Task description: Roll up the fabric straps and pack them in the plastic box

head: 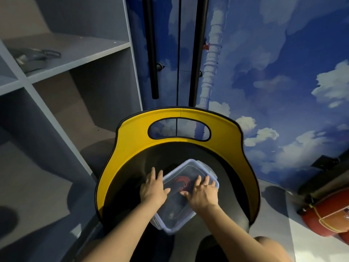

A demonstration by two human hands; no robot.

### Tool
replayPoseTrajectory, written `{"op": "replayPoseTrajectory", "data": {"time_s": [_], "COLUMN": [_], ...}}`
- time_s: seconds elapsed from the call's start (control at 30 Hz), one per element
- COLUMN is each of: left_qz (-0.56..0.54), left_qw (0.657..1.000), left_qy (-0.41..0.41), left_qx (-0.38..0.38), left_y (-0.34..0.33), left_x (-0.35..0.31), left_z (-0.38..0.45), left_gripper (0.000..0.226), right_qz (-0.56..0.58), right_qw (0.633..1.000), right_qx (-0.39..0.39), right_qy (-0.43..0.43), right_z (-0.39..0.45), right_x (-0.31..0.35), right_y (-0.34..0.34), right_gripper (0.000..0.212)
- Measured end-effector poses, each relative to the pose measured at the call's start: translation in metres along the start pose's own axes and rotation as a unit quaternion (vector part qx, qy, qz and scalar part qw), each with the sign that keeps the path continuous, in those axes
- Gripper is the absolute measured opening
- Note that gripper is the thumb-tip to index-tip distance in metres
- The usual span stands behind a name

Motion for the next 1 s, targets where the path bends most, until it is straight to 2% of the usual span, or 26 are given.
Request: {"op": "replayPoseTrajectory", "data": {"time_s": [0.07, 0.17, 0.3, 0.37, 0.47, 0.53, 0.73, 0.87, 1.0], "left_qz": [-0.006, -0.033, -0.034, -0.055, -0.074, -0.085, -0.081, -0.034, 0.035], "left_qw": [0.999, 0.994, 0.994, 0.993, 0.99, 0.988, 0.985, 0.987, 0.99], "left_qy": [0.042, 0.071, 0.05, 0.028, -0.006, -0.024, -0.06, -0.072, -0.1], "left_qx": [0.021, 0.081, 0.091, 0.097, 0.12, 0.127, 0.139, 0.142, 0.09], "left_y": [-0.004, -0.016, -0.02, -0.017, -0.009, -0.006, 0.002, 0.006, 0.019], "left_x": [0.007, 0.009, 0.009, 0.014, 0.019, 0.021, 0.021, 0.019, 0.011], "left_z": [-0.009, -0.018, -0.01, 0.002, 0.02, 0.031, 0.051, 0.043, 0.024], "left_gripper": [0.082, 0.091, 0.091, 0.09, 0.09, 0.09, 0.088, 0.085, 0.079], "right_qz": [-0.02, -0.037, 0.011, 0.058, 0.225, 0.291, 0.306, 0.309, 0.225], "right_qw": [1.0, 0.999, 0.996, 0.994, 0.974, 0.955, 0.951, 0.948, 0.973], "right_qx": [0.005, -0.01, -0.091, -0.093, -0.003, 0.029, 0.006, 0.047, 0.021], "right_qy": [-0.024, -0.014, 0.022, 0.028, -0.004, -0.041, -0.054, -0.058, -0.04], "right_z": [-0.005, -0.004, 0.013, 0.023, 0.031, 0.031, 0.022, 0.021, 0.017], "right_x": [0.011, 0.015, -0.013, -0.032, -0.045, -0.047, -0.043, -0.043, -0.048], "right_y": [0.003, 0.008, 0.016, 0.01, -0.006, -0.017, -0.024, -0.017, -0.005], "right_gripper": [0.092, 0.088, 0.057, 0.067, 0.084, 0.088, 0.084, 0.086, 0.083]}}
Point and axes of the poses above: each hand's wrist, its own z-axis towards the middle knuckle, its own y-axis out of the back of the hand, x = y × z, the point moved 1 cm from there along z, towards the middle knuckle, and after that the axes turned 5 degrees about -x, right-handed, at the moved point
